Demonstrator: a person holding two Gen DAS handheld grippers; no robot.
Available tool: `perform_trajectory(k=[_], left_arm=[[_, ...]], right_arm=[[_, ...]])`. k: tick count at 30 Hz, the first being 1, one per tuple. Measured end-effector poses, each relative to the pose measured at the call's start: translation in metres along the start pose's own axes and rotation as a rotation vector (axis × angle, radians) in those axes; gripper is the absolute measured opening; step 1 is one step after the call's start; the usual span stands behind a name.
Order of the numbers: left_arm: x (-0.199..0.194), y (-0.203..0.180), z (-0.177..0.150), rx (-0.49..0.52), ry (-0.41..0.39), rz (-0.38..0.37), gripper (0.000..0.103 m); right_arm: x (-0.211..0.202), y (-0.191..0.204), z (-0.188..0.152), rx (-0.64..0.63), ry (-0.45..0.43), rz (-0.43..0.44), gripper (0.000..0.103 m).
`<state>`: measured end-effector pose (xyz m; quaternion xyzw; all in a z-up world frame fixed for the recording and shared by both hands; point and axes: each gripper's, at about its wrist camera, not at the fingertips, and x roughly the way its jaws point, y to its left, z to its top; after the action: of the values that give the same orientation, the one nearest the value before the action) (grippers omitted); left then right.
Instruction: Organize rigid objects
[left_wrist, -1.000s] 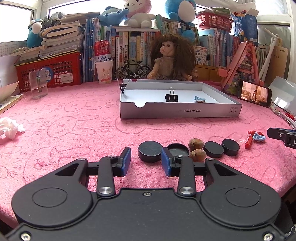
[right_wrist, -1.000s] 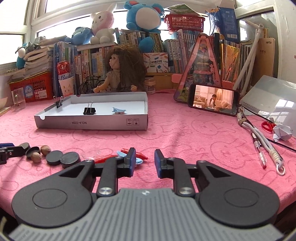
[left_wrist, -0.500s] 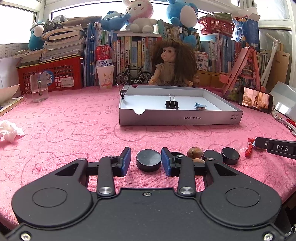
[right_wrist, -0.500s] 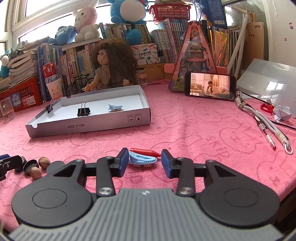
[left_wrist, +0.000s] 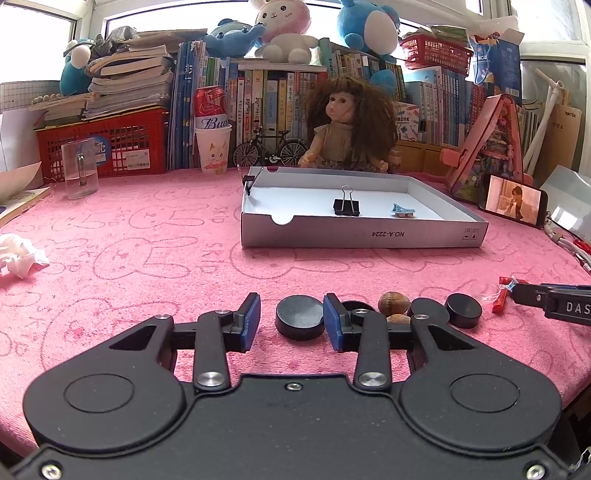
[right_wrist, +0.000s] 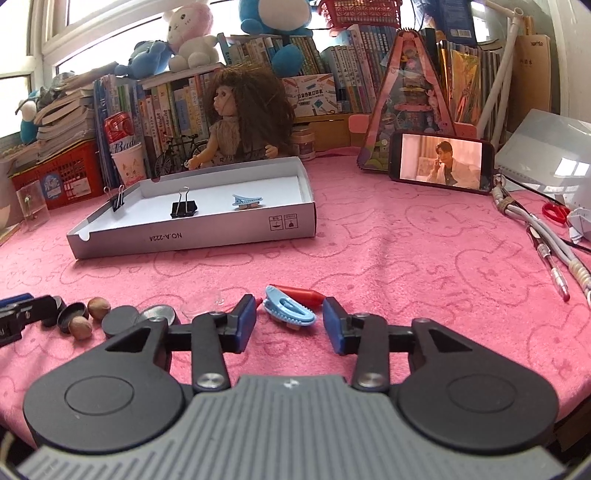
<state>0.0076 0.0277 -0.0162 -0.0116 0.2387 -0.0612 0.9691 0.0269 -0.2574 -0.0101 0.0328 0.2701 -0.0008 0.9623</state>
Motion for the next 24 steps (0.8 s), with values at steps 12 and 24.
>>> perform_trajectory(k=[12,24], left_arm=[[-0.001,-0.002,-0.002,0.013,-0.006,0.008,0.036],[-0.001,-0.004,-0.004,0.03,-0.008,0.01,0.037]], right_arm=[[0.001,-0.013,0.001,-0.048,0.011,-0.151,0.059],[0.002,-0.002,0.005,-0.001,-0.025,0.02,0.064]])
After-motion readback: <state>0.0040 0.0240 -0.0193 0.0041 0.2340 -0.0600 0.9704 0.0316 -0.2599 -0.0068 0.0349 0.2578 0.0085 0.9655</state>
